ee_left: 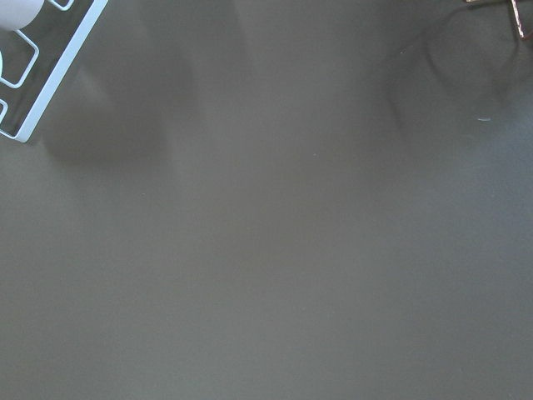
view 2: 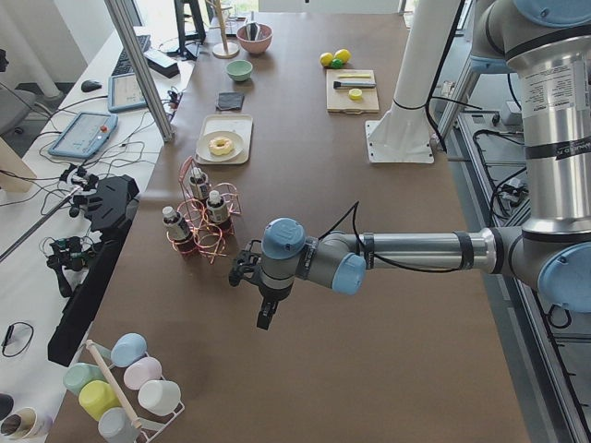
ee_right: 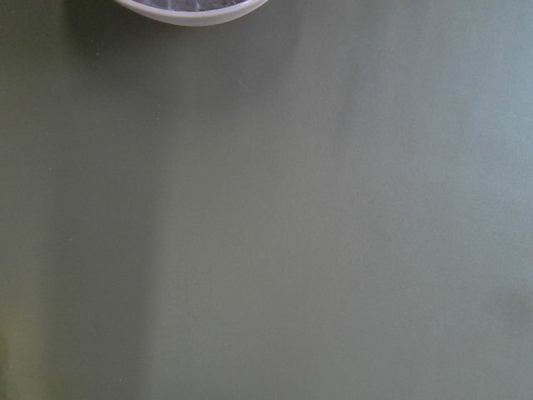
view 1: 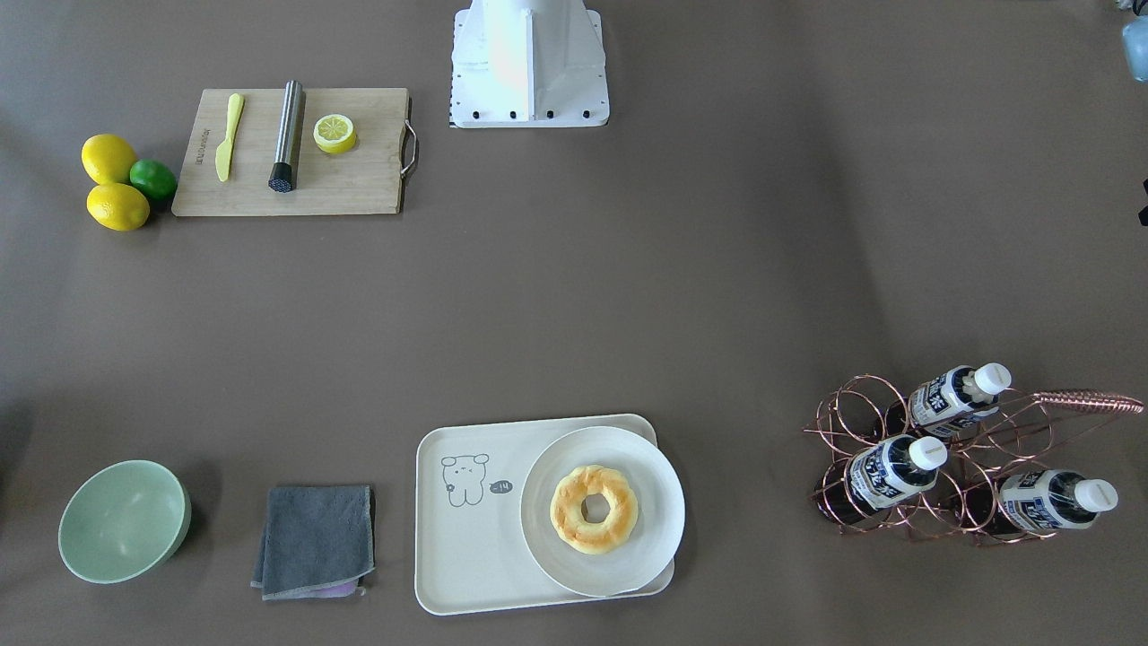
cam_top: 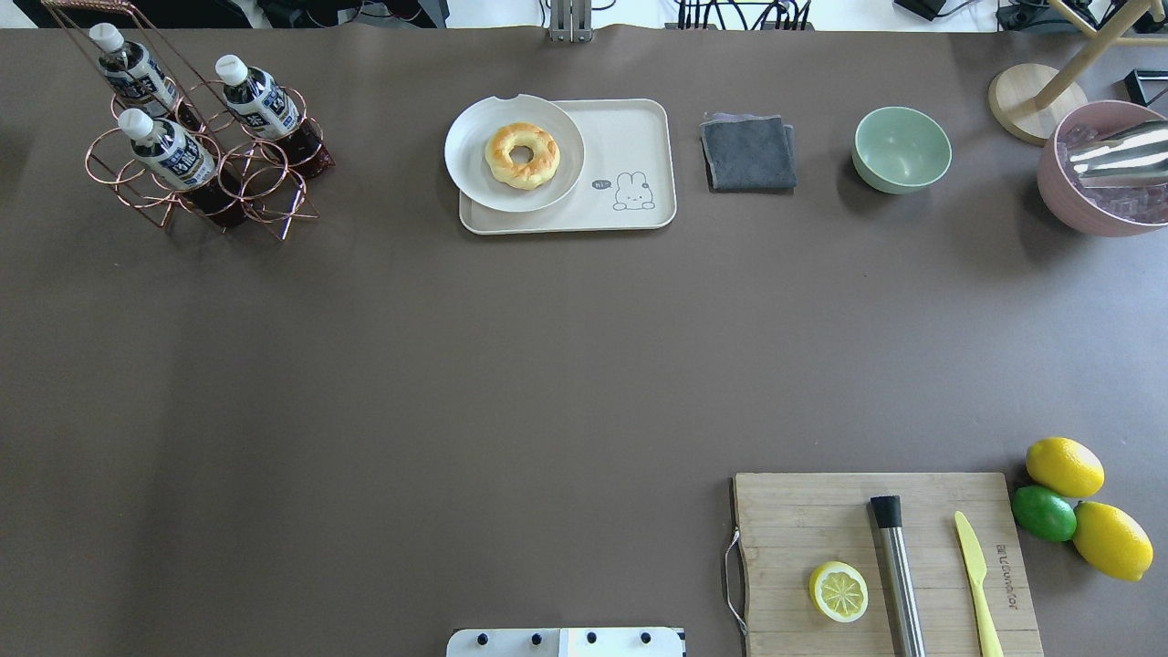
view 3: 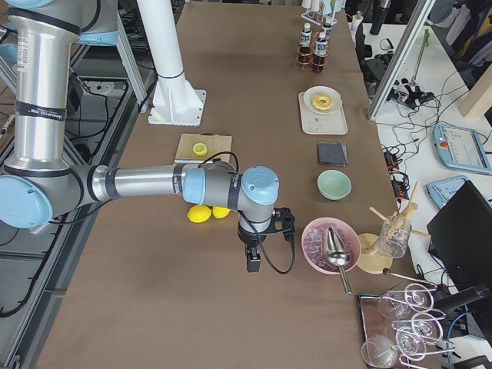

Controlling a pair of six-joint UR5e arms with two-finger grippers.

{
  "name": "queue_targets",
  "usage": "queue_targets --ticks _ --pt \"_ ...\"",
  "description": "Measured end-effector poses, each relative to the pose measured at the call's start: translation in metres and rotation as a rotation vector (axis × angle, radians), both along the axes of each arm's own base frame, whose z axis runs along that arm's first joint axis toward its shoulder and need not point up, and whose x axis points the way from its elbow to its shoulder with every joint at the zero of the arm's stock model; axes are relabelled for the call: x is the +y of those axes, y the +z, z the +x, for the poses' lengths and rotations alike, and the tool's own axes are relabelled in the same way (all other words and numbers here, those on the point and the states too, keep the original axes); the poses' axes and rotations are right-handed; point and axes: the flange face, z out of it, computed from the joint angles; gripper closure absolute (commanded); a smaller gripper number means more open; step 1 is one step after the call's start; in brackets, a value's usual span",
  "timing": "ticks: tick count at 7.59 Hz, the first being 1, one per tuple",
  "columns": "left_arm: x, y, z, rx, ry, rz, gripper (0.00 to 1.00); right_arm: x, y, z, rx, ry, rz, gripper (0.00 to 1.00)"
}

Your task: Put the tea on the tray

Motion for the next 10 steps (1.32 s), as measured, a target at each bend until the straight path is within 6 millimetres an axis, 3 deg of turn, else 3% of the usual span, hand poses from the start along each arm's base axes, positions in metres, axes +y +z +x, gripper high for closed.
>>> queue_targets --ticks 10 --pt "-0.0042 -0.0026 -0.0012 -0.02 -0.011 0.004 0.02 0.0066 0.0074 -0.0005 -0.005 0.0 -0.017 0.0"
